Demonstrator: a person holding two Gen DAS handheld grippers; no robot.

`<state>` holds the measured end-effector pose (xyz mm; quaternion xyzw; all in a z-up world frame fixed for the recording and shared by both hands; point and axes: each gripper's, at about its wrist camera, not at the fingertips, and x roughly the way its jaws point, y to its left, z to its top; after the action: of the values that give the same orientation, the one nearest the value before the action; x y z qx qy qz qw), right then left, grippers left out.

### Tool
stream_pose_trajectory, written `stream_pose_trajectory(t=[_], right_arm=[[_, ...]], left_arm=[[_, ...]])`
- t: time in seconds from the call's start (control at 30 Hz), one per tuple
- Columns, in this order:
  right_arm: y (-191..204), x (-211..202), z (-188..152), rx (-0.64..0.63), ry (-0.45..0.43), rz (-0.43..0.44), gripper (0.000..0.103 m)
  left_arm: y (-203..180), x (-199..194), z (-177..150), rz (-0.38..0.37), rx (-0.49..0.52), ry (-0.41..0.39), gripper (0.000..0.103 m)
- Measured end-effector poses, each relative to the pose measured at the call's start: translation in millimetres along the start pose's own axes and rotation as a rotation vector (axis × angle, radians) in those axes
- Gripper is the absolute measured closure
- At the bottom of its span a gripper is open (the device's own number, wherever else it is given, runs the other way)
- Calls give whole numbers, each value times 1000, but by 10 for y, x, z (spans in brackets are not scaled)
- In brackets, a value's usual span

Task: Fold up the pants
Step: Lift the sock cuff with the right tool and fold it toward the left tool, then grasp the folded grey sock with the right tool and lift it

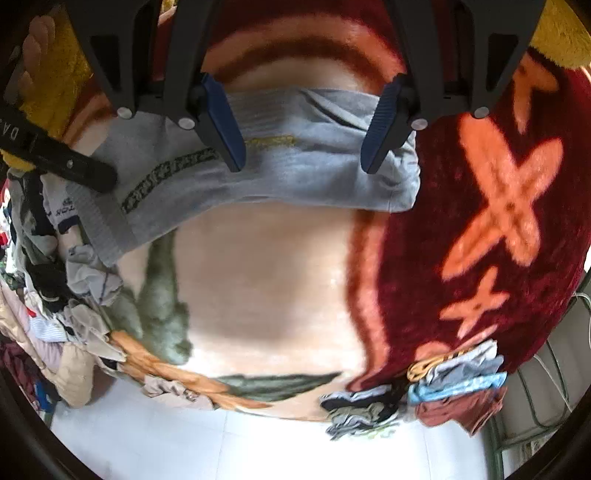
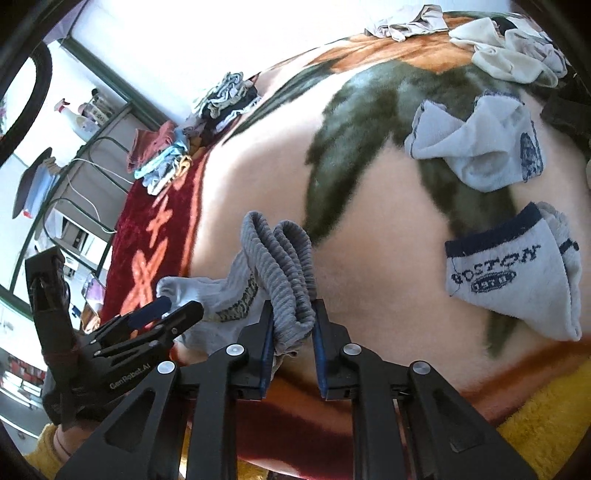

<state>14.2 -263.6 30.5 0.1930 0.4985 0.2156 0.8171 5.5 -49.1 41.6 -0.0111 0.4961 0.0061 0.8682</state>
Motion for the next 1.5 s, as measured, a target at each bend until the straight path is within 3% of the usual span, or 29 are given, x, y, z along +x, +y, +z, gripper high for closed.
stream_pose_trajectory(t=[0.1,0.4,0.73,1.2,1.3,1.4,1.5], right_arm=[[13,-24,24,9,-2,17,84],[179,-97,44,-10,9,-7,84],[759,-135,135,-48,27,-31,84],[1594,635,64,-243,132,-35,83],[1646,759,18,-258,163,-22,80],[1648,752,15,-250,181,8,68],[1650,634,37,-234,168,69,62]], left_arm=[[-60,164,-29,36,39,55,35],[304,-348,68,-55,-106,-29,35],[787,-564,41,6,-162,-35,35],[1186,-362,-29,37,-256,48,35],[1237,-375,-59,42,-275,46,36],[1302,-383,-74,36,-299,43,36],[1346,-400,-79,31,-319,38,36]])
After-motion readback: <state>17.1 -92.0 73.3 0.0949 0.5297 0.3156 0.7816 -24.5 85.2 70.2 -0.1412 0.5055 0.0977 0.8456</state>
